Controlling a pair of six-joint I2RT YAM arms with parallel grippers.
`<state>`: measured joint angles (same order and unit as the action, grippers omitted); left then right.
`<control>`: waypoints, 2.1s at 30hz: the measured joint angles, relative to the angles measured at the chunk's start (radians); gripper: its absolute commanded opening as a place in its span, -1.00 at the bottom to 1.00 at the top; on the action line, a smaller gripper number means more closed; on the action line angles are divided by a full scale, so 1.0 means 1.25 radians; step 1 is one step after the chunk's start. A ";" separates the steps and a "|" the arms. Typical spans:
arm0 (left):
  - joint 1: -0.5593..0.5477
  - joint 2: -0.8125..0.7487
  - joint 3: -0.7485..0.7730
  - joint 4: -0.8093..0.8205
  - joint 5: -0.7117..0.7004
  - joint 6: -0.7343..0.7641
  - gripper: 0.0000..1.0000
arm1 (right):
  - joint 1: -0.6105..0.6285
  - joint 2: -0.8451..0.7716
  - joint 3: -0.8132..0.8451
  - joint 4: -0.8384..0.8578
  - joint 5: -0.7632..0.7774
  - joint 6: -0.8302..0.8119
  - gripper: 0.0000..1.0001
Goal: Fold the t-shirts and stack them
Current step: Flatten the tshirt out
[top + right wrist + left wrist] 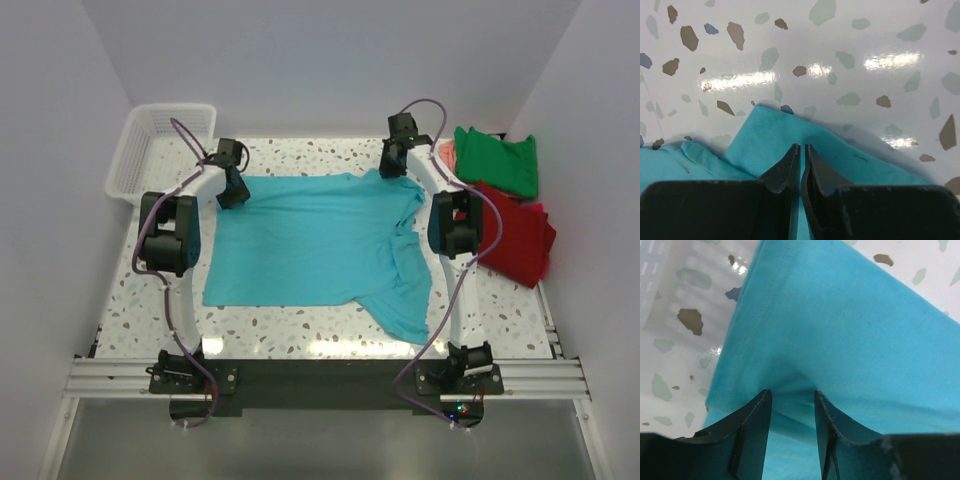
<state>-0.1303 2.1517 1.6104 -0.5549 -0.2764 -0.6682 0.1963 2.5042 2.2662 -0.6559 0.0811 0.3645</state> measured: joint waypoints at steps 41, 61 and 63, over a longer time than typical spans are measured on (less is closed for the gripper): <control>0.000 -0.022 0.007 0.157 0.169 0.152 0.00 | -0.001 0.124 0.089 0.194 0.255 0.104 0.01; 0.000 -0.069 -0.035 0.164 0.168 0.152 0.01 | -0.007 0.088 0.005 0.269 0.231 0.076 -0.35; 0.000 -0.074 -0.044 0.172 0.168 0.152 0.02 | -0.005 0.060 -0.030 0.266 0.230 0.062 -0.35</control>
<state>-0.1307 2.0594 1.5551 -0.3405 -0.0662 -0.4778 0.1894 2.5786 2.2292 -0.3229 0.3683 0.4423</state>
